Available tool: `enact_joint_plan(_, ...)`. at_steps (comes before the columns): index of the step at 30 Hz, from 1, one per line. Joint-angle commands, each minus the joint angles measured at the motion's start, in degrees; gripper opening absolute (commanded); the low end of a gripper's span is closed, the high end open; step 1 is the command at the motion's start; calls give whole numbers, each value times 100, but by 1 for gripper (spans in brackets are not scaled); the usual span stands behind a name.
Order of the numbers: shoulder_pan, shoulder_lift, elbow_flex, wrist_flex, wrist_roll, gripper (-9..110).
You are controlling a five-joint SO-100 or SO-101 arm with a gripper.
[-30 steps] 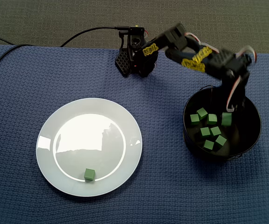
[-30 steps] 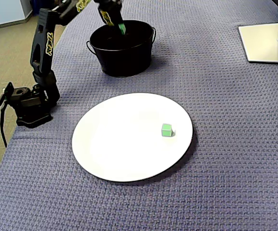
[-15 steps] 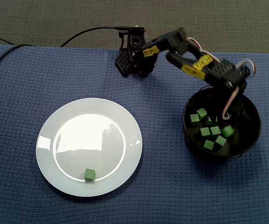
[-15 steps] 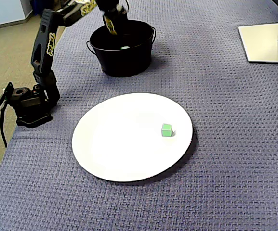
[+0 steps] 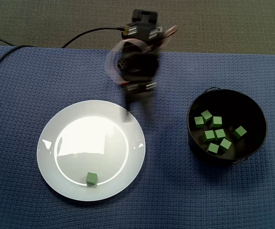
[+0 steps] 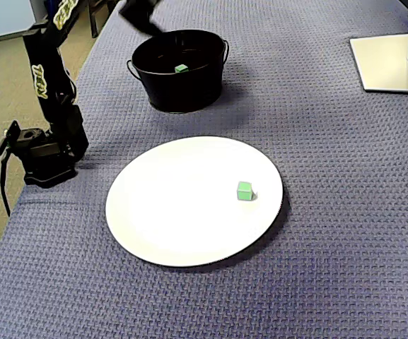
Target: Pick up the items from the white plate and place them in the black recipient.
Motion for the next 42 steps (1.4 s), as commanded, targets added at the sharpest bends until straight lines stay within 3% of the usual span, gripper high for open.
enact_joint_plan(1, 923, -1072, -316, -185, 378, 60)
enact_joint_plan(9, 1230, -4096, -2048, -141, 404, 56)
enact_joint_plan(14, 1125, -5142, -2637, -167, 334, 53)
enact_joint_plan(27, 791, -5950, -2900, -598, 431, 45)
enact_joint_plan(35, 677, -6214, -3270, -554, 466, 30)
enact_joint_plan(42, 729, -6231, -3296, -650, 492, 10)
